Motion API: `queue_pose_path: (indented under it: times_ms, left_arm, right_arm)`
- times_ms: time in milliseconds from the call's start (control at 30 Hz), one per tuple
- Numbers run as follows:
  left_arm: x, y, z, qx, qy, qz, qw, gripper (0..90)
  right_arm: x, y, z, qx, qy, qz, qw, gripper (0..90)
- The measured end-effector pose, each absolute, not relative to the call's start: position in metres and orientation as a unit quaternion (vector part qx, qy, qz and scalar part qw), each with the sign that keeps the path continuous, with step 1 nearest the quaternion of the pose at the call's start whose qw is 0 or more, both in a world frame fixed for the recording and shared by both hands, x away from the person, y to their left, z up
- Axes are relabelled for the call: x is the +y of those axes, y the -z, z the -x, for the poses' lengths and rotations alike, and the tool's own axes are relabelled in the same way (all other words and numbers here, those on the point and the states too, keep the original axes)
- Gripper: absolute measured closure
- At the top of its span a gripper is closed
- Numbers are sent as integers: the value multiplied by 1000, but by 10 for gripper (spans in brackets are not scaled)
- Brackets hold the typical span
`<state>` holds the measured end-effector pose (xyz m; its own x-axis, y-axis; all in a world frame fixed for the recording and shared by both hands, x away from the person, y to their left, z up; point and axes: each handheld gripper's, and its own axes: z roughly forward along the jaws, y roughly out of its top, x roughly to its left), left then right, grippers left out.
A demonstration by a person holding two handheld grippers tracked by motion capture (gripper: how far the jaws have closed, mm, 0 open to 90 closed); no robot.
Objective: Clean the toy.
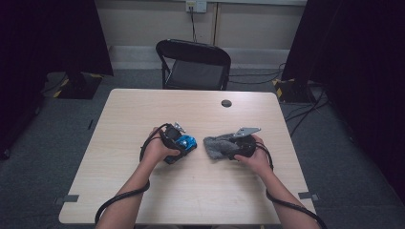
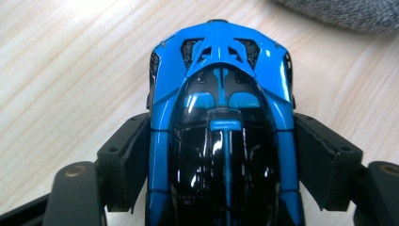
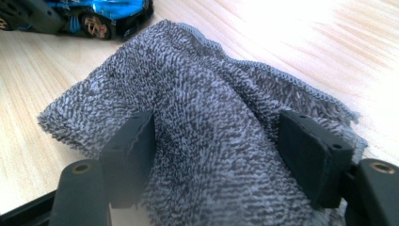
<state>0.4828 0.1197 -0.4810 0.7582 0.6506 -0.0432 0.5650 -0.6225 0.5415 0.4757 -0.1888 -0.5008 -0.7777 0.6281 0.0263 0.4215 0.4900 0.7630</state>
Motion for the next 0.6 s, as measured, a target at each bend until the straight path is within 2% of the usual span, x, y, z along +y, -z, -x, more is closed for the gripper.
queue_pose_path:
  times_ms: [133, 500, 533, 600]
  left_arm:
    - [124, 480, -481, 344, -83, -887, 296, 207]
    - [135, 489, -469, 344, -82, -886, 299, 178]
    - [135, 489, -469, 344, -82, -886, 299, 155]
    - [133, 491, -469, 331, -98, -889, 302, 156]
  right_arm:
    - [-189, 501, -475, 853, -401, -308, 130, 292]
    - [-188, 501, -475, 852, -401, -309, 132, 292]
    - [-188, 501, -475, 852, -401, -309, 132, 292]
    - [-188, 501, -474, 852, -400, -309, 134, 292]
